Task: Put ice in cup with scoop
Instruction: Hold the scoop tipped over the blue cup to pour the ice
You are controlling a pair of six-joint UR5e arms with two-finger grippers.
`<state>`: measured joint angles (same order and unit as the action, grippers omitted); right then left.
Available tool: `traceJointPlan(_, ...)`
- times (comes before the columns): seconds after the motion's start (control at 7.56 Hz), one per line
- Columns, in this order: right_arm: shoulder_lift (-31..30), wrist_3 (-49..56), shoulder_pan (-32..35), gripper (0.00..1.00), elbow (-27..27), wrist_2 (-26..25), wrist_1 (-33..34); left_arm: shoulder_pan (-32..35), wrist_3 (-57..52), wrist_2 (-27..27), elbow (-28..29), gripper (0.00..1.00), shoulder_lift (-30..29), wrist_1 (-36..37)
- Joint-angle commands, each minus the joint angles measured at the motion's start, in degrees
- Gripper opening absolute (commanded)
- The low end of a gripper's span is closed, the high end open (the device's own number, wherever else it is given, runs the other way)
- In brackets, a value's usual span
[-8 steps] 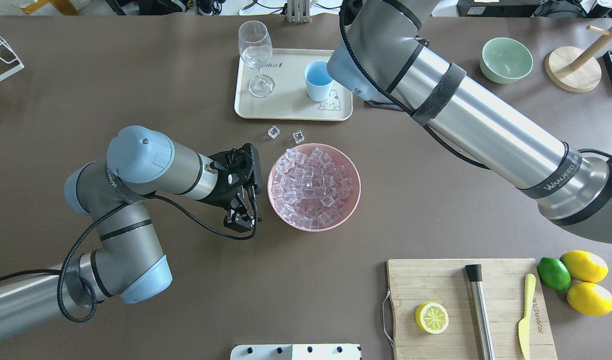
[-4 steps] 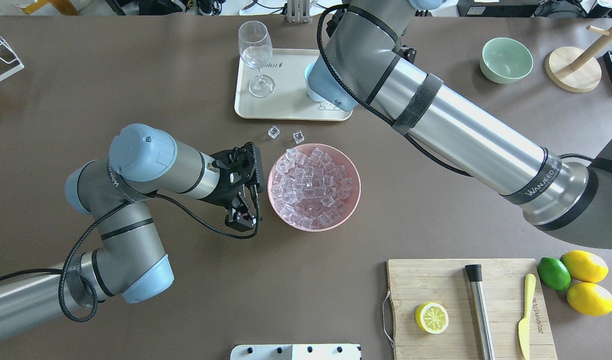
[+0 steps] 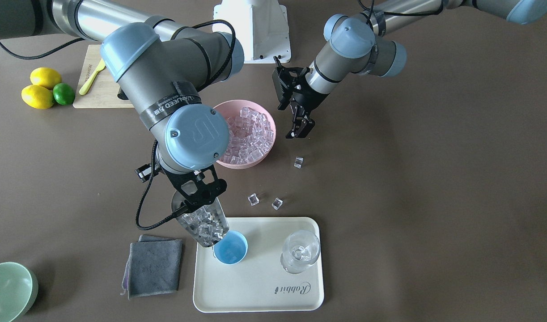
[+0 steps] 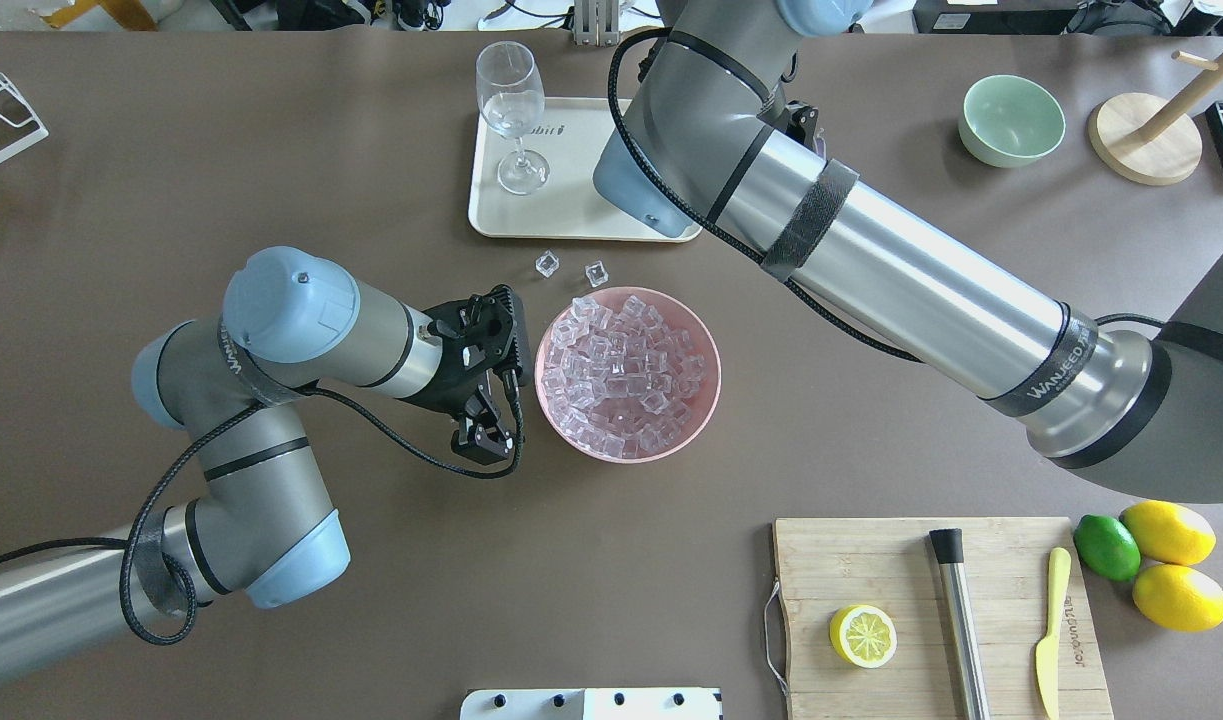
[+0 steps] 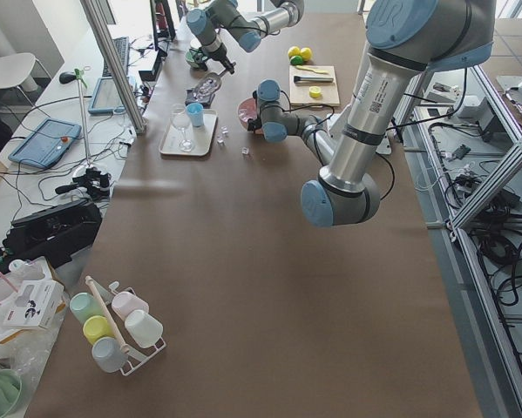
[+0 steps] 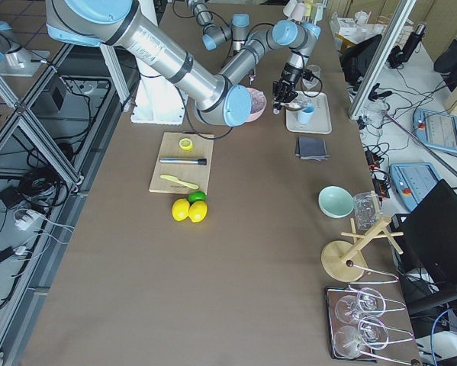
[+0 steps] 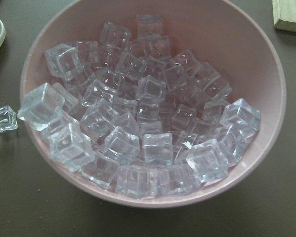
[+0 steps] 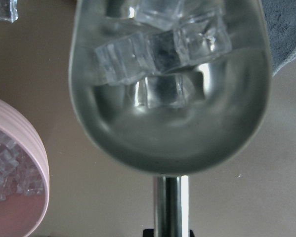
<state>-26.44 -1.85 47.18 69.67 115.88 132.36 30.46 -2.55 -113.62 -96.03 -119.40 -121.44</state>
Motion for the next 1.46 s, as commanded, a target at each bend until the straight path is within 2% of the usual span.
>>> traceJointPlan(0.0,0.08,-0.09,-0.16,0.00,-0.06,-0.21,0.35,-0.05,0.00,0.06,0.06,0.98,-0.05,0.06)
traceJointPlan(1.32,0.16,-0.26,-0.25,0.00,0.81,-0.39,1.40,-0.31,0.00,0.06,0.14,0.98,-0.05,0.15)
